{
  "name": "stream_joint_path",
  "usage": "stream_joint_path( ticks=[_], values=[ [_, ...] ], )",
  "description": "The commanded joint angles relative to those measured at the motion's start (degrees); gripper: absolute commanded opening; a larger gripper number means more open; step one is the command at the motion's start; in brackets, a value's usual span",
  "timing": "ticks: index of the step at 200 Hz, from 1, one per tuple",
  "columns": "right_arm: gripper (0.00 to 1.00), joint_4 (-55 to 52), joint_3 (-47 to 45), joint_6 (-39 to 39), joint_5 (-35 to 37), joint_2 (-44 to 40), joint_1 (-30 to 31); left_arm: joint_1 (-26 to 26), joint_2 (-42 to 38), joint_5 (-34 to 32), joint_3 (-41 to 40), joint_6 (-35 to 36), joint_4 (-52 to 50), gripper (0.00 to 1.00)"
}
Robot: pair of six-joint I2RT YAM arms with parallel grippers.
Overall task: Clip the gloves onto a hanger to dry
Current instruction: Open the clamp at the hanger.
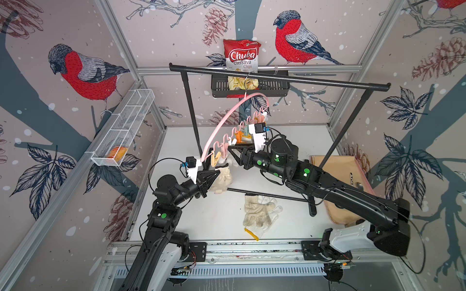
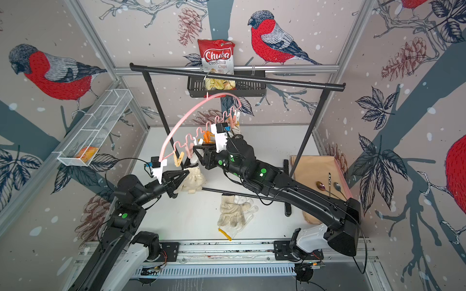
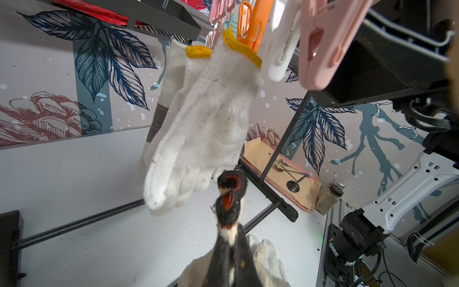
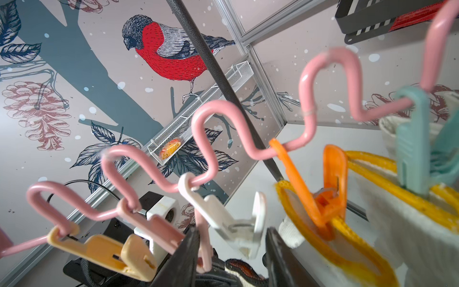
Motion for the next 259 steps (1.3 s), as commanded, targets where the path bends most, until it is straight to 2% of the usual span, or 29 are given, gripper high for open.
stream_joint_path(
  ticks=[1,134,259],
  values=[
    [0.46,2.93,0.79,-1.21,0.05,0.88,-0.16,0.04,0.05,1.15,-0.08,-0.49,2.53,0.00],
    [0.45,3.75,5.02,-2.99,-0.94,4.77,-1.40,-0.11,-0.41,1.59,-1.40,-1.38,3.47,0.00],
    [0.30,3.25,5.63,-3.44,-3.58,5.15,-2.63,-0.18,-0.24,1.68,-1.16,-1.40,3.76,0.00]
  ],
)
